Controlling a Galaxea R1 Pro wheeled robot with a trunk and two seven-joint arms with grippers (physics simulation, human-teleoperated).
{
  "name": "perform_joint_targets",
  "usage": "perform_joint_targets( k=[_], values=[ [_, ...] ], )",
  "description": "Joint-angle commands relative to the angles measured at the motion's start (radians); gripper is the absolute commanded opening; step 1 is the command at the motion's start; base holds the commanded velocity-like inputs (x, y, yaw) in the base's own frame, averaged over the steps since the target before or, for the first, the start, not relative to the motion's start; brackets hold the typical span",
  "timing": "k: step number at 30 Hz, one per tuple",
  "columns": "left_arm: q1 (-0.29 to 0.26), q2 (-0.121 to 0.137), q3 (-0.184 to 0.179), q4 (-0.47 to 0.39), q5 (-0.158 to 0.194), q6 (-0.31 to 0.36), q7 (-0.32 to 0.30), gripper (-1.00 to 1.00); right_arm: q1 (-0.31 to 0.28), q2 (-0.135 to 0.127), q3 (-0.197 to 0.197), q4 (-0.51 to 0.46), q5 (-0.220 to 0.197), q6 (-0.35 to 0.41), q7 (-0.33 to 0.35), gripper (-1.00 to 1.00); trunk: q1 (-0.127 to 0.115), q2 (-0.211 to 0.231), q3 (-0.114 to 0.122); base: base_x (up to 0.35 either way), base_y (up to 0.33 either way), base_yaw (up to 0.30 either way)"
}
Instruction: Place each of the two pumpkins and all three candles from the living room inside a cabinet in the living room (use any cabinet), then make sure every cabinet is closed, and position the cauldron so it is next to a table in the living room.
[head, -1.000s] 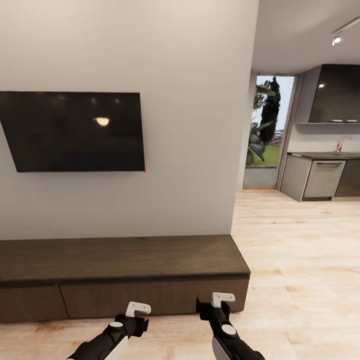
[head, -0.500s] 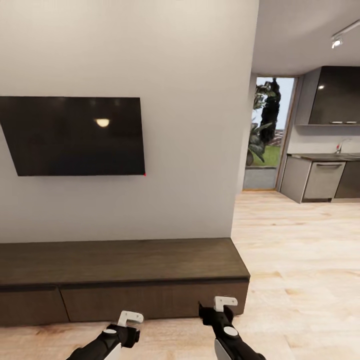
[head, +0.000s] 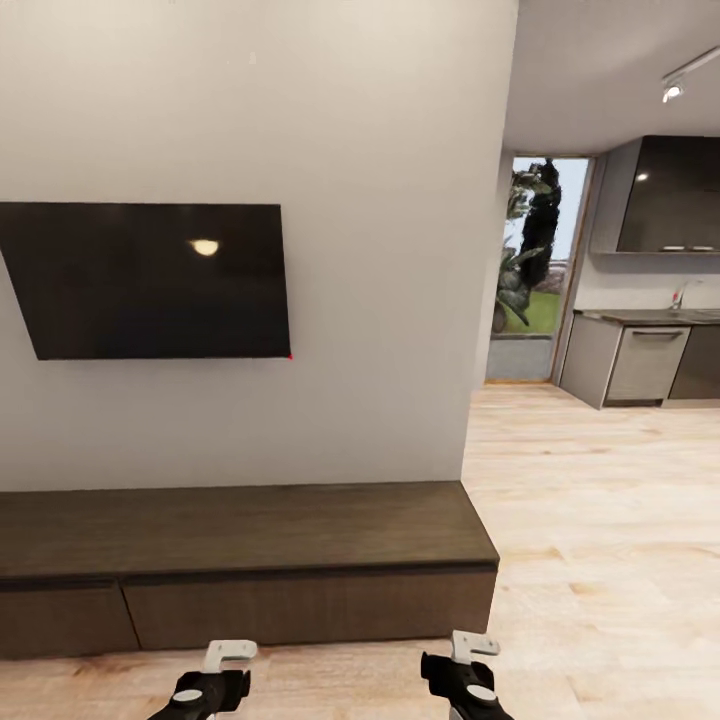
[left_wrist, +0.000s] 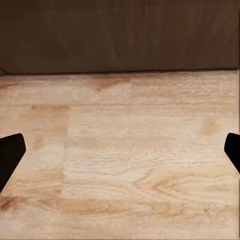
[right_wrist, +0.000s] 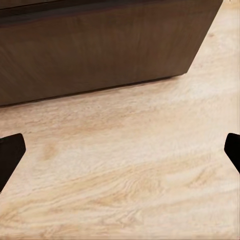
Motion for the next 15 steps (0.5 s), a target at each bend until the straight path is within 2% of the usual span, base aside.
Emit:
perform_joint_targets(
  k=[1, 15],
  values=[
    [0.000, 0.000, -0.004, 0.000, 0.008, -0.016, 0.005, 1.00, 0.000, 0.000, 0.009, 0.001, -0.009, -0.010, -0.008, 1.00, -0.004, 0.007, 0.002, 0.000, 0.000, 0.000],
    [0.004, -0.007, 0.005, 0.003, 0.008, -0.041, 0.006, 1.00, 0.001, 0.001, 0.007, 0.030, -0.009, -0.031, -0.008, 1.00, -0.058, 0.105, 0.046, 0.000, 0.000, 0.000]
  ],
)
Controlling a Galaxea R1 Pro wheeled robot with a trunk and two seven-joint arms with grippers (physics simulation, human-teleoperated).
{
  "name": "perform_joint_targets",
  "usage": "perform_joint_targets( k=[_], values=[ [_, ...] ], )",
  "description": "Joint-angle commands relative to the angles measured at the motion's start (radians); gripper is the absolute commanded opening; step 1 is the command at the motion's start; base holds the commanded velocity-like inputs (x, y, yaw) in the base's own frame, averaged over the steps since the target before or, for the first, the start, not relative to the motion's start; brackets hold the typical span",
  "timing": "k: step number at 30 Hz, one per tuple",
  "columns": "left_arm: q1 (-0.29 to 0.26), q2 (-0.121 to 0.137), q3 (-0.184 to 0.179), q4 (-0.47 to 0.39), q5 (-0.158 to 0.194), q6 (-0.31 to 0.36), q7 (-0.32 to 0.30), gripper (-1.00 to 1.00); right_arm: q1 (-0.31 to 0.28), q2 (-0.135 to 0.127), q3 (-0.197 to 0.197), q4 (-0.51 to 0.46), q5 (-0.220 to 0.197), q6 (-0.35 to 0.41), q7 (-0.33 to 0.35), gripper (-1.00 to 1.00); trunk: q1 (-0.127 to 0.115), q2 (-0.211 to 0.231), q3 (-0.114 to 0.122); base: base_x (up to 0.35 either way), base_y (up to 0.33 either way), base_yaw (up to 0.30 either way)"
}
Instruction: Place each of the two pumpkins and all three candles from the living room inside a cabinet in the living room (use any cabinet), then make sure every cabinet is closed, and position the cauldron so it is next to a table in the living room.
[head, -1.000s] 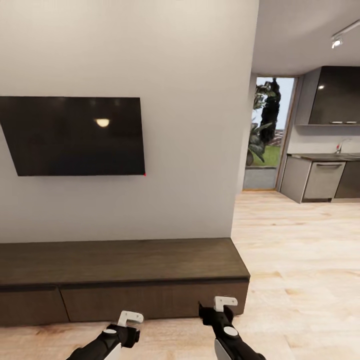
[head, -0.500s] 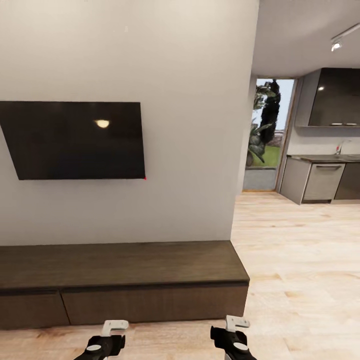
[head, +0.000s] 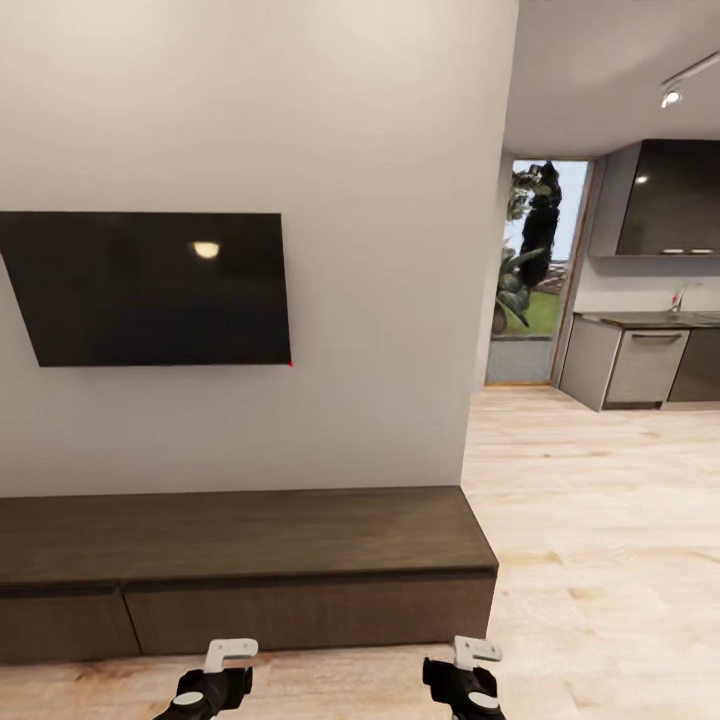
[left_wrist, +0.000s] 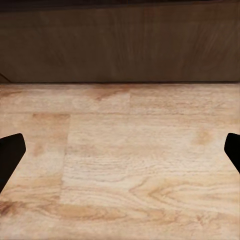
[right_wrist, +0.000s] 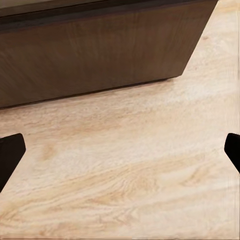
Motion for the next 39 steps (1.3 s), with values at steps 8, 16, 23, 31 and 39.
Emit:
perform_joint_targets(
  k=[8, 16, 23, 31, 39],
  values=[
    [-0.001, 0.000, -0.008, -0.001, 0.009, -0.003, 0.005, 1.00, -0.001, 0.002, 0.009, 0.024, -0.009, -0.004, -0.006, 1.00, -0.031, 0.056, 0.024, 0.000, 0.000, 0.000],
    [-0.001, 0.001, -0.008, -0.001, 0.008, -0.003, 0.005, 1.00, -0.001, 0.000, 0.008, 0.026, -0.009, -0.005, -0.006, 1.00, -0.062, 0.112, 0.049, 0.000, 0.000, 0.000],
    [-0.001, 0.001, -0.008, -0.001, 0.008, -0.003, 0.004, 1.00, -0.001, 0.002, 0.009, 0.013, -0.008, -0.004, -0.006, 1.00, -0.088, 0.161, 0.071, 0.000, 0.000, 0.000],
    [0.000, 0.002, -0.009, -0.001, 0.008, -0.003, 0.004, 1.00, -0.001, 0.003, 0.009, 0.016, -0.009, -0.004, -0.006, 1.00, -0.119, 0.217, 0.096, 0.000, 0.000, 0.000],
    [0.000, 0.002, -0.009, 0.001, 0.007, -0.003, 0.004, 1.00, -0.001, 0.005, 0.011, 0.025, -0.009, -0.003, -0.006, 1.00, -0.150, 0.273, 0.121, 0.000, 0.000, 0.000]
  ],
)
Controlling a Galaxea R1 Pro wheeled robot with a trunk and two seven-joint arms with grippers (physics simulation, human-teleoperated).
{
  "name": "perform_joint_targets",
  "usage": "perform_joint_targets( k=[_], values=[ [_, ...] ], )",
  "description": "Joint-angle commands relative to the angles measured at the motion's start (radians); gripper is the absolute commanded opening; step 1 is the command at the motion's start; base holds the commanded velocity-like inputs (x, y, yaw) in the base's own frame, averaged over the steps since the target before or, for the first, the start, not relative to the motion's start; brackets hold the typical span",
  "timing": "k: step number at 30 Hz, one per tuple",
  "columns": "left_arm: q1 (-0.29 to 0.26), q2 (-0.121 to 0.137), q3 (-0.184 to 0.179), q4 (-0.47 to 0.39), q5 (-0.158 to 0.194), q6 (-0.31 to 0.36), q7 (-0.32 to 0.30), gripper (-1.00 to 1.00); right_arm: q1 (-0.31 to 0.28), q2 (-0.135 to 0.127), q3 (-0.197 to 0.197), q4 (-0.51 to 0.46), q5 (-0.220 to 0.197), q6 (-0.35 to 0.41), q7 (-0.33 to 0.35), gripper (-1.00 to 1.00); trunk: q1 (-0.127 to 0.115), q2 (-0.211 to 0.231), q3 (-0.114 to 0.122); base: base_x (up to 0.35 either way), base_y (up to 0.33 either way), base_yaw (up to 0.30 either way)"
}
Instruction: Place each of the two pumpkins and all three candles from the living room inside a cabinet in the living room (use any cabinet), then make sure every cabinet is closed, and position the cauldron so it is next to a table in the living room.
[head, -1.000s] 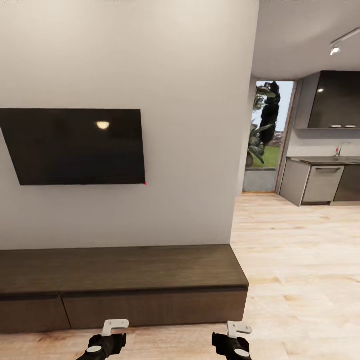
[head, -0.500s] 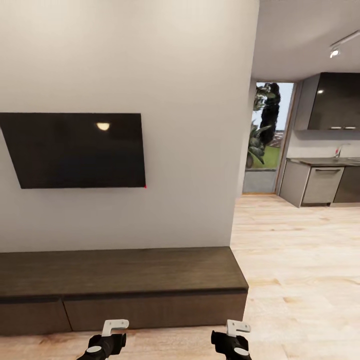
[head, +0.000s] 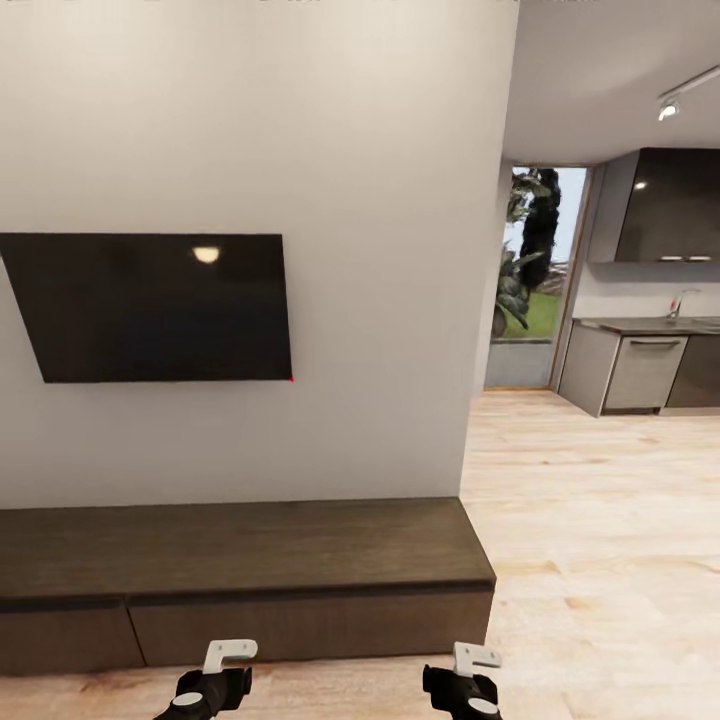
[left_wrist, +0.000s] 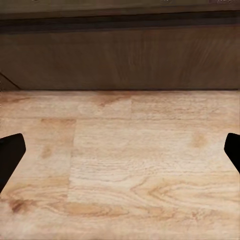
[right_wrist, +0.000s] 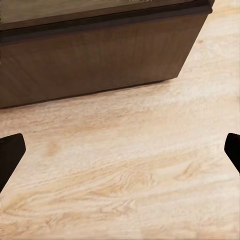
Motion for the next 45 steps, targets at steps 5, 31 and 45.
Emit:
perform_joint_targets(
  k=[5, 31, 45],
  values=[
    [0.000, -0.001, -0.010, 0.031, 0.007, -0.001, 0.004, 1.00, -0.001, -0.001, 0.007, 0.039, -0.012, -0.003, -0.007, 1.00, -0.019, 0.035, 0.015, 0.000, 0.000, 0.000],
    [0.286, 0.013, -0.014, 0.090, -0.002, -0.075, 0.002, 1.00, 0.138, -0.035, 0.006, 0.256, -0.013, -0.066, -0.006, 1.00, -0.119, 0.217, 0.096, 0.000, 0.000, 0.000],
    [0.376, 0.016, -0.012, 0.090, 0.002, -0.077, 0.002, 1.00, 0.207, -0.035, 0.006, 0.258, -0.012, -0.066, -0.006, 1.00, -0.173, 0.315, 0.140, 0.000, 0.000, 0.000]
  ],
)
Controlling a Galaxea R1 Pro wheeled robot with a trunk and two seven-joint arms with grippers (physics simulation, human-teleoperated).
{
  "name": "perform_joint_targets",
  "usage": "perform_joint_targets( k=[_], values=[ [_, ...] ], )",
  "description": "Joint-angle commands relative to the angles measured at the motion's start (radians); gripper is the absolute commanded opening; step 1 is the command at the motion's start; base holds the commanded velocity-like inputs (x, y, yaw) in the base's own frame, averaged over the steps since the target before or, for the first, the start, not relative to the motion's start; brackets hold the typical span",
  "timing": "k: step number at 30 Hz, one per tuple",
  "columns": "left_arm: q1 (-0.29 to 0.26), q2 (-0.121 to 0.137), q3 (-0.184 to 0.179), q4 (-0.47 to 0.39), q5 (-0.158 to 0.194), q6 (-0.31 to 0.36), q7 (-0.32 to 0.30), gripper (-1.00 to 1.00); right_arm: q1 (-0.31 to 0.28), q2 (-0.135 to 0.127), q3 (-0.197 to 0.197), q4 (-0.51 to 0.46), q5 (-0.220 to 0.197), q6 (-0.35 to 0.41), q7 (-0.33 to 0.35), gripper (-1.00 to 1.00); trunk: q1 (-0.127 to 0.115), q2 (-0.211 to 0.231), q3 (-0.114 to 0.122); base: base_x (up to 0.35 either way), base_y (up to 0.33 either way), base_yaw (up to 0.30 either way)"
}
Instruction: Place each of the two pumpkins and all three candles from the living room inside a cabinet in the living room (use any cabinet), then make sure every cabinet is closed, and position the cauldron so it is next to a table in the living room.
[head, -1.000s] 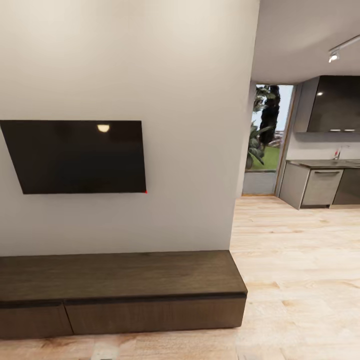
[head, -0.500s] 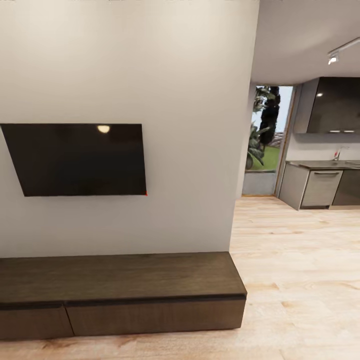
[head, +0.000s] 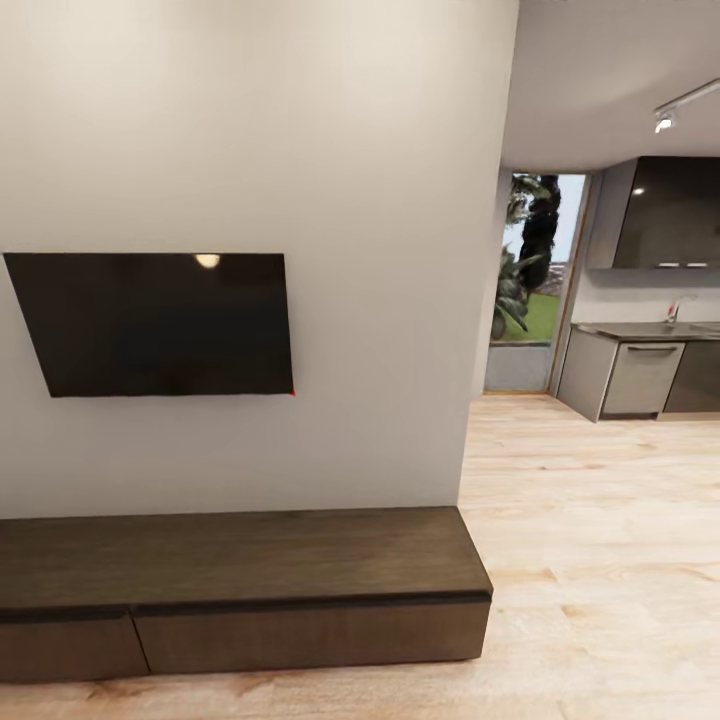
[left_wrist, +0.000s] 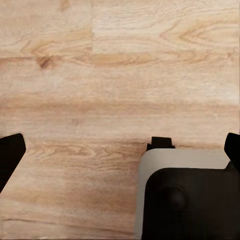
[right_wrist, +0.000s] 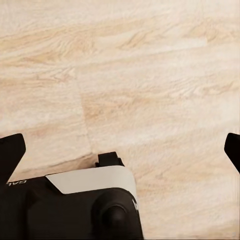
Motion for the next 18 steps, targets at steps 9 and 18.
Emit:
perform_joint_targets(
  k=[9, 18],
  values=[
    [0.029, 0.000, -0.009, -0.001, 0.004, -0.001, 0.004, 1.00, 0.012, -0.001, 0.009, 0.009, -0.009, -0.004, -0.003, 1.00, -0.035, 0.062, 0.027, 0.000, 0.000, 0.000],
    [0.038, 0.000, -0.009, -0.001, 0.002, -0.001, 0.004, 1.00, 0.015, -0.001, 0.009, 0.040, -0.010, -0.004, -0.003, 1.00, -0.069, 0.125, 0.055, 0.000, 0.000, 0.000]
  ],
)
